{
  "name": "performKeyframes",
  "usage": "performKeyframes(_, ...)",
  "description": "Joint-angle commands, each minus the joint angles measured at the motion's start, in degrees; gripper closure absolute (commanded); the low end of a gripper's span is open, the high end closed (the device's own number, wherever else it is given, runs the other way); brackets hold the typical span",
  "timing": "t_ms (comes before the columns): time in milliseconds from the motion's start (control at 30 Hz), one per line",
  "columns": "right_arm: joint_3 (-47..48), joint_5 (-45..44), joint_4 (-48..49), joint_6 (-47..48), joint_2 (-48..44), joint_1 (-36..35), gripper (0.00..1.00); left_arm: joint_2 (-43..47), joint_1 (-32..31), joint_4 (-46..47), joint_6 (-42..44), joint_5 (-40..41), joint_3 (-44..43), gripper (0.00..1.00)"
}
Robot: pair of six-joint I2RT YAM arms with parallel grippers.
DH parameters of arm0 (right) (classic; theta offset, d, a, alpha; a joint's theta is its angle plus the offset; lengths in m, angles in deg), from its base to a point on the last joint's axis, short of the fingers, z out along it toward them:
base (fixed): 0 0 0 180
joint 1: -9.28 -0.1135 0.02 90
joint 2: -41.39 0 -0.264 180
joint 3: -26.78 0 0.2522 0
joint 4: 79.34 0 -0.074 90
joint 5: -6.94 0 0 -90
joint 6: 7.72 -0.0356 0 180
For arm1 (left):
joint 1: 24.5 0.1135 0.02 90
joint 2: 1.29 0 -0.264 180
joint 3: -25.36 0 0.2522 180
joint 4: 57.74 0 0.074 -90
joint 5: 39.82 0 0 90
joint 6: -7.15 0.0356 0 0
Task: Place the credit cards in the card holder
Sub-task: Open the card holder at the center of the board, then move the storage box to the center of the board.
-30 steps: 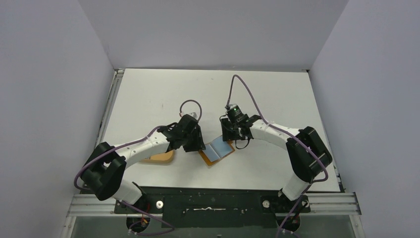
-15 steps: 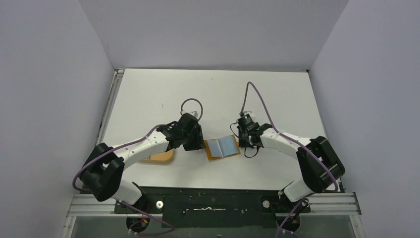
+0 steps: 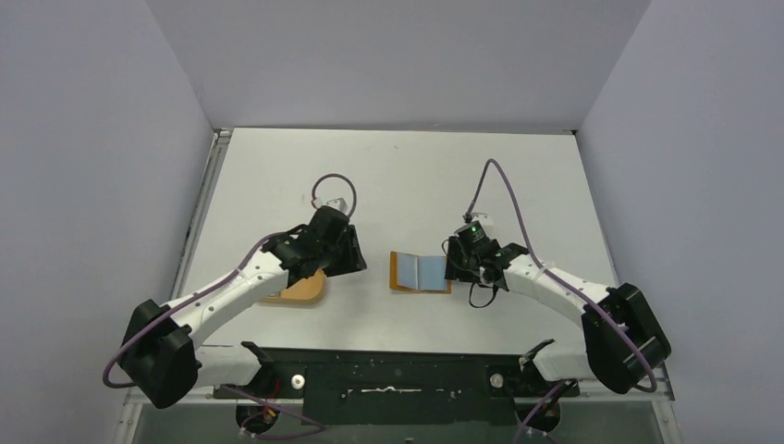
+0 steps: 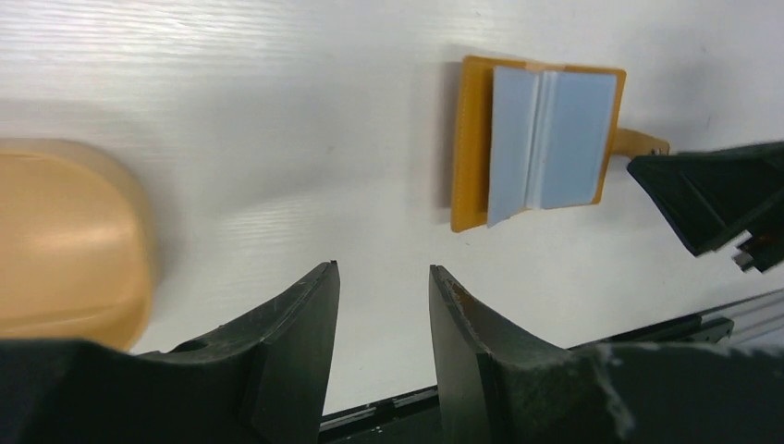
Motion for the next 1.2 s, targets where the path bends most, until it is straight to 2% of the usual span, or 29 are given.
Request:
performKeyframes(0,3.2,-0.6,-2.4,0.2,-7.0,0.5,0.40,8.3,5.1,-7.8,1.0,6.0,-0.8,0.61)
performKeyframes(67,5.0,-0.9,-5.1,1.2,-9.4,0.3,0.34,11.7,7.9,-11.2,2.0,7.1,-1.0,0.59)
performKeyframes(167,8.5,-1.4,-7.6,3.0,-12.1,-1.6,0.32,16.7,12.0,-16.5,3.2,9.1,-1.7,0.54)
performKeyframes(267,13.3,-2.5,-6.5,4.2,-10.4,-8.3,0.32,20.5,15.4,-21.6,4.0,11.1,-2.5,0.52)
performKeyframes(433,25.2,-2.0,-1.5,6.0,2.6,-19.5,0.32,27.9,17.0,-24.0,4.8,13.7,-0.6,0.52)
performKeyframes(600,39.8,1.0,0.8,8.4,19.2,-26.5,0.32,34.5,17.3,-25.0,4.4,14.1,1.5,0.52)
performKeyframes(833,57.0,6.9,-2.5,6.1,39.3,-29.5,0.31,40.1,17.4,-28.9,4.7,15.2,2.2,0.52)
performKeyframes(1033,62.8,5.3,-5.4,4.8,45.6,-29.5,0.31,44.0,17.5,-28.9,5.0,14.8,3.1,0.52)
performKeyframes(1167,65.8,5.2,-8.2,4.6,48.6,-28.6,0.38,44.0,17.4,-29.0,5.2,15.2,3.0,0.52)
